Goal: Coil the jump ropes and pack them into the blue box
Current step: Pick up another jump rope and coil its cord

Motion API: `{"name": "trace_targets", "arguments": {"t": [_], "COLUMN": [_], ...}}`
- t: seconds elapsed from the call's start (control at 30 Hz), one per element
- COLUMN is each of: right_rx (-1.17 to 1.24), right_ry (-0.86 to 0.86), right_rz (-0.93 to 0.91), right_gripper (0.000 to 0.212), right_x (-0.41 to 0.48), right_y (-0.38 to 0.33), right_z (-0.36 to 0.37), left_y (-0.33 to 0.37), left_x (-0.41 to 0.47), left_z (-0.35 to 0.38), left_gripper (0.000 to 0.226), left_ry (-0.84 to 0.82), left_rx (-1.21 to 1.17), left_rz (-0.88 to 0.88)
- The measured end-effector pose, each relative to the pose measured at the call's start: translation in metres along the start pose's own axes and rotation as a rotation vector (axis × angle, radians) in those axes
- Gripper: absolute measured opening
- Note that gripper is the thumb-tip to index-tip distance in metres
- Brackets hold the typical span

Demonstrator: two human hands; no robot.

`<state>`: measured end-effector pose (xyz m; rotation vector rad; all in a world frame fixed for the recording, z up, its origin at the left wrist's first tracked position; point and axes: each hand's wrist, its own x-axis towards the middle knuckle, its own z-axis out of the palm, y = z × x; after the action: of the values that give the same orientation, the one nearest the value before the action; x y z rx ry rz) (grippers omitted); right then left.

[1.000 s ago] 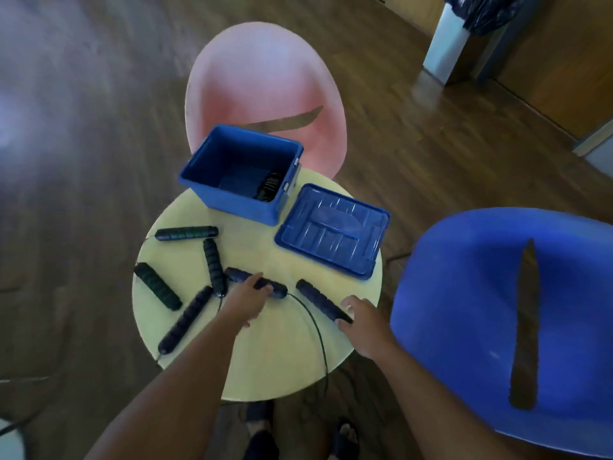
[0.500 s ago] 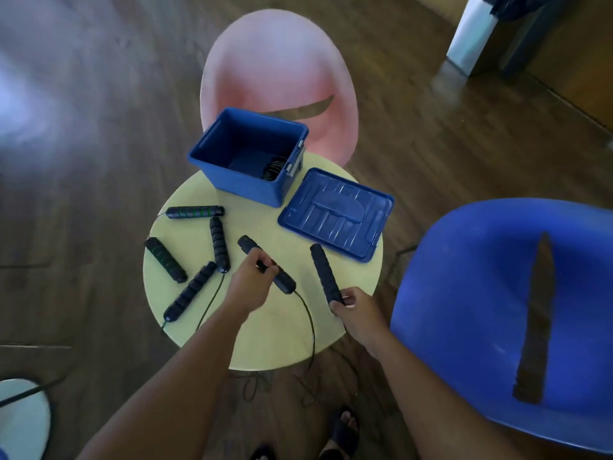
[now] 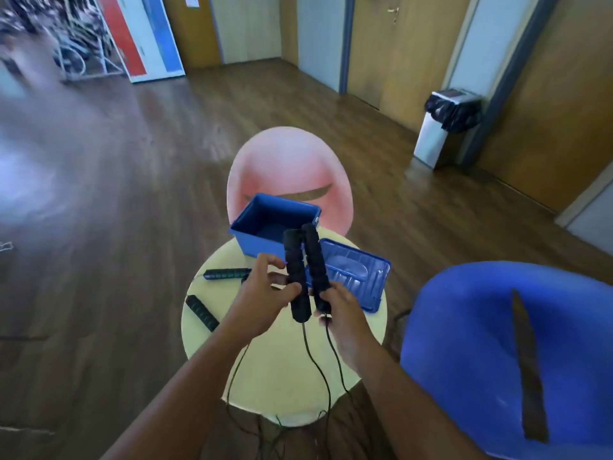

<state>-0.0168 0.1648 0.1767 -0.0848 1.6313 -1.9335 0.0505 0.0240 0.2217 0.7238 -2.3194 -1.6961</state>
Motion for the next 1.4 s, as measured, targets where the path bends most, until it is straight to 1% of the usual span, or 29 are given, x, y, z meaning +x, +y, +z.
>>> {"name": "trace_targets", "arguments": {"t": [0.1,0.2,0.3,0.43,0.47,0.6,0.7,0.87,0.9,0.97,1.07,1.13,1.2,1.27,1.33,1.4], "right_rx": [-0.017,-0.04,-0.045,-0.104,-0.111,-0.114,-0.148,-0.098,-0.073,-0.028,-0.034,-0.085,-0.172,-0.257,-0.299,-0.311], "right_ry": [-0.038,-0.087,-0.094,-0.103,-0.103,-0.14,-0.148,-0.171,-0.179,-0.203,-0.25,-0.281,-0.329,-0.384,-0.404,-0.409], "right_rz": [-0.105,-0.198,-0.255,-0.302,-0.31,-0.316,-0.299,-0.256,-0.244,-0.217,-0.166,-0.121,-0.073,-0.031,-0.014,-0.017], "right_gripper": [0.028,0.023,0.019,0.03,0.03,0.017,0.022,0.026,0.026,0.021,0.018,0.019,0.02,0.019,0.016,0.013], "right_x": [-0.02,-0.039,-0.056,-0.078,-0.083,-0.099,-0.107,-0.111,-0.111,-0.109,-0.106,-0.103,-0.102,-0.098,-0.095,-0.09], "right_y": [-0.025,-0.038,-0.046,-0.053,-0.054,-0.056,-0.054,-0.048,-0.047,-0.047,-0.053,-0.058,-0.065,-0.073,-0.081,-0.087], "right_z": [0.025,0.045,0.057,0.068,0.069,0.071,0.072,0.064,0.062,0.055,0.045,0.038,0.033,0.029,0.023,0.018], "left_y": [0.023,0.039,0.047,0.051,0.052,0.056,0.056,0.05,0.049,0.046,0.042,0.046,0.057,0.071,0.08,0.086], "left_x": [-0.013,-0.03,-0.045,-0.062,-0.066,-0.079,-0.086,-0.096,-0.097,-0.094,-0.081,-0.066,-0.052,-0.042,-0.034,-0.028], "left_z": [-0.024,-0.044,-0.058,-0.073,-0.075,-0.083,-0.087,-0.09,-0.092,-0.098,-0.11,-0.116,-0.114,-0.109,-0.101,-0.092], "left_gripper": [0.032,0.03,0.028,0.029,0.029,0.029,0.029,0.029,0.029,0.037,0.068,0.086,0.093,0.092,0.089,0.079], "left_ry": [0.011,0.029,0.011,-0.001,0.0,0.003,-0.005,-0.09,-0.091,-0.012,0.149,0.194,0.109,-0.014,-0.11,-0.148], "left_rx": [-0.007,-0.003,-0.035,-0.128,-0.148,-0.185,-0.178,-0.11,-0.033,0.265,0.773,1.077,1.299,1.427,1.512,1.522], "left_rz": [0.079,0.155,0.202,0.233,0.239,0.246,0.257,0.257,0.28,0.425,0.831,1.093,1.199,1.253,1.289,1.326]}}
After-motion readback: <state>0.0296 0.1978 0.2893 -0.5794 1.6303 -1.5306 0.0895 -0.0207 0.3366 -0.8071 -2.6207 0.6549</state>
